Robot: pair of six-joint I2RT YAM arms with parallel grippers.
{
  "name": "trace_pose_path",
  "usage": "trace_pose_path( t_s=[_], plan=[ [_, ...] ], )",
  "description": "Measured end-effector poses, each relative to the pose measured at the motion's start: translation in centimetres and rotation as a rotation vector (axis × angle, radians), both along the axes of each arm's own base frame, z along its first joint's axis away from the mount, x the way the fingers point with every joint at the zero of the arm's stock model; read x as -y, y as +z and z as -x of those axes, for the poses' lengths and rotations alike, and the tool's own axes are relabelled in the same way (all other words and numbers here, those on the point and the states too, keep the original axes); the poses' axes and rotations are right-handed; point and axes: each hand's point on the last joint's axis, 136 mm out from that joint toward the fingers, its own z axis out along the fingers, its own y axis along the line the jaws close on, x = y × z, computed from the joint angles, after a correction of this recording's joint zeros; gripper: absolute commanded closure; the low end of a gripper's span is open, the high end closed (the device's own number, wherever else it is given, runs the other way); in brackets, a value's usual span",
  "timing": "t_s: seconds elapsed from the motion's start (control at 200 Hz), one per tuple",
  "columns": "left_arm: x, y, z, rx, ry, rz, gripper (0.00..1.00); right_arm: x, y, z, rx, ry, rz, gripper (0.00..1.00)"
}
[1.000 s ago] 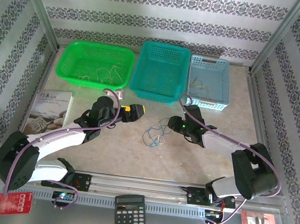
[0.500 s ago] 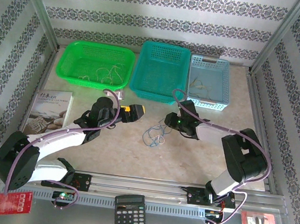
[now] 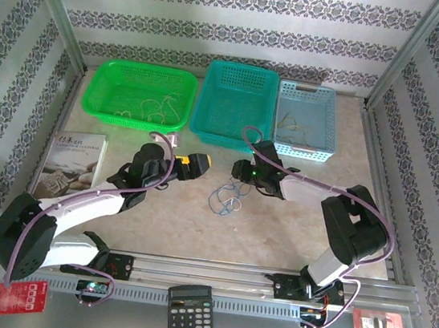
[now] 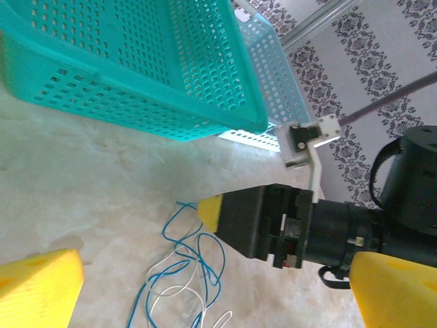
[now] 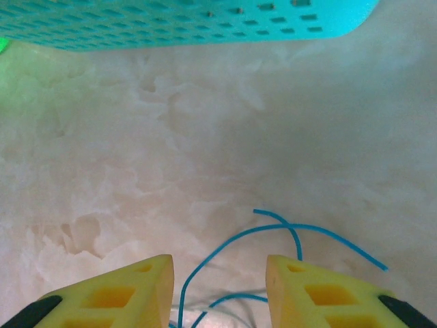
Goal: Untangle the cables
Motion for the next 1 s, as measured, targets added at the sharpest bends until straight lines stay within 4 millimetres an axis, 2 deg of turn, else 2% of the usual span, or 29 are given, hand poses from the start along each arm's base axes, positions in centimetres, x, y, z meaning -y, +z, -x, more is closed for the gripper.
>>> trace_pose_path(
  t_s=[0.14, 0.28, 0.51, 0.59, 0.814, 1.004],
  plan=[
    [-1.4, 0.6, 0.1, 0.028, 0.068, -0.003, 0.0, -0.6, 1.5, -0.4, 0.028, 0.021, 0.019, 0.63],
    [-4.1, 1.9, 0.1, 0.066, 0.186, -0.001, 0.0, -1.3, 2.1, -0.7, 0.036, 0.032, 0.033, 0.65],
    [-8.0, 4.6, 0.6, 0.128, 0.341, 0.005, 0.0, -2.3, 0.3, 0.3, -0.018, 0.055, 0.116, 0.64],
    [-8.9, 5.0, 0.8, 0.134, 0.372, 0.001, 0.0, -2.2, -0.4, 0.6, -0.038, 0.052, 0.144, 0.61],
    [-9.3, 4.0, 0.9, 0.101, 0.382, -0.028, 0.0, -1.3, -2.3, 1.3, -0.089, 0.032, 0.207, 0.6],
    [-9.3, 3.8, 0.9, 0.097, 0.382, -0.031, 0.0, -1.5, -2.3, 0.5, -0.086, 0.021, 0.221, 0.6]
  ],
)
